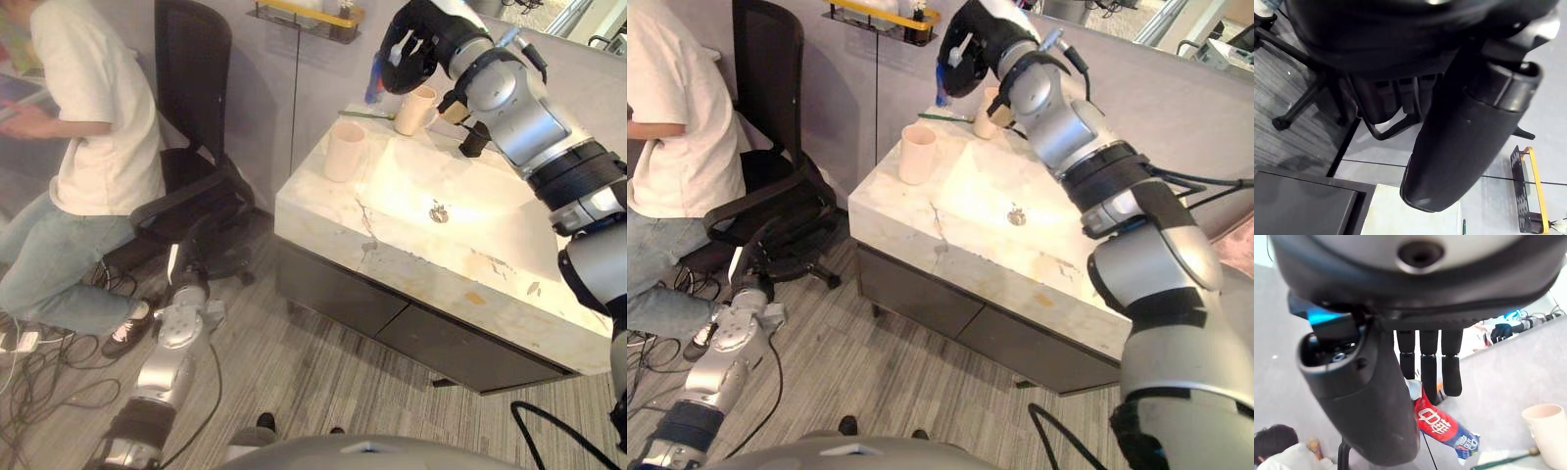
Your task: Organize the bathroom.
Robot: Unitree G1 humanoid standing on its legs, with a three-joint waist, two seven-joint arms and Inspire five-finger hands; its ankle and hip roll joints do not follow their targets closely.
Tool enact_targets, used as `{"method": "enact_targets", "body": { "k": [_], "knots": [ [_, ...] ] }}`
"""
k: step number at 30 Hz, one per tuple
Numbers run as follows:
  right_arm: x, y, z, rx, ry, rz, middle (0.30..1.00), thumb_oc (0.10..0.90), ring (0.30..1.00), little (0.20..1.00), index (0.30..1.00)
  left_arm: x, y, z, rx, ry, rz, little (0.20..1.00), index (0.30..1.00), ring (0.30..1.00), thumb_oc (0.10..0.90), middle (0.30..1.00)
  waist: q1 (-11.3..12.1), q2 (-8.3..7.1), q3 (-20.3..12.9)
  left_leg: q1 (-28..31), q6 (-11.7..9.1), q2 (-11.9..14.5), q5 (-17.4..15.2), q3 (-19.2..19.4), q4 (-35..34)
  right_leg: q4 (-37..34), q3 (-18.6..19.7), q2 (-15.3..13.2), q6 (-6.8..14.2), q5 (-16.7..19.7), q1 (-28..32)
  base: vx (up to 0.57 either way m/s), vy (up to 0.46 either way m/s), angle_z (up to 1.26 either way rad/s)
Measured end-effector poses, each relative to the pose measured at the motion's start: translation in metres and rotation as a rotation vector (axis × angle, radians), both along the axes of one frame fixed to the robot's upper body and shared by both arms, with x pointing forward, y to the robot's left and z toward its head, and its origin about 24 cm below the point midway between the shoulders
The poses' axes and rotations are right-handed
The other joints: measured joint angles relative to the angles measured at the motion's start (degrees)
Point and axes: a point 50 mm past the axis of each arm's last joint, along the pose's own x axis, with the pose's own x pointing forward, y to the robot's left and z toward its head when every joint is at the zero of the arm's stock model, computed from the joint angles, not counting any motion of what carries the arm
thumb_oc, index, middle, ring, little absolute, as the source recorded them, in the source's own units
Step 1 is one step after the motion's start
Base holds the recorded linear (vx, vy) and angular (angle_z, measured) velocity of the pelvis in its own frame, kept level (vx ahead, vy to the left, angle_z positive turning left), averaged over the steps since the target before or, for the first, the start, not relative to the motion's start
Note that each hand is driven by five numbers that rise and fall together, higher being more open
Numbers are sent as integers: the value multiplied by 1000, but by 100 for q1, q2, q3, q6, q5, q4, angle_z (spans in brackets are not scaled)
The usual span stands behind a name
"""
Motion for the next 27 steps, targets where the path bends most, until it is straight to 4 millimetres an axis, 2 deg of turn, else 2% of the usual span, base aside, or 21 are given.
{"method": "enact_targets", "body": {
  "k": [7,12,21,27],
  "knots": [
    [-5,7,24,11,-102,14,300,400,300,300,300,-1,0,-9,2,40,-22,900,900,900,800,900,-13,0,0,-1,-4,-4,-3,4,0,-1,11,3,-3,-6,-23,0,0,0],
    [-10,16,27,-2,-95,55,300,400,300,300,300,-1,1,-8,4,36,-21,900,900,900,800,900,-102,3,2,3,-4,1,-3,56,-1,-1,33,1,-3,-6,-23,-8,-2,-2],
    [-5,15,9,-17,14,45,300,400,300,300,300,5,-1,-3,5,15,-25,900,900,900,800,900,-152,6,4,6,-4,32,-3,84,0,0,55,5,-3,-3,-14,-11,-5,-1],
    [-1,20,-13,-36,62,44,300,400,300,300,300,9,-4,0,6,6,-38,900,900,900,800,900,-149,19,13,5,-4,42,-3,80,0,-1,52,13,-3,-4,-15,-4,-6,0]
  ]
}}
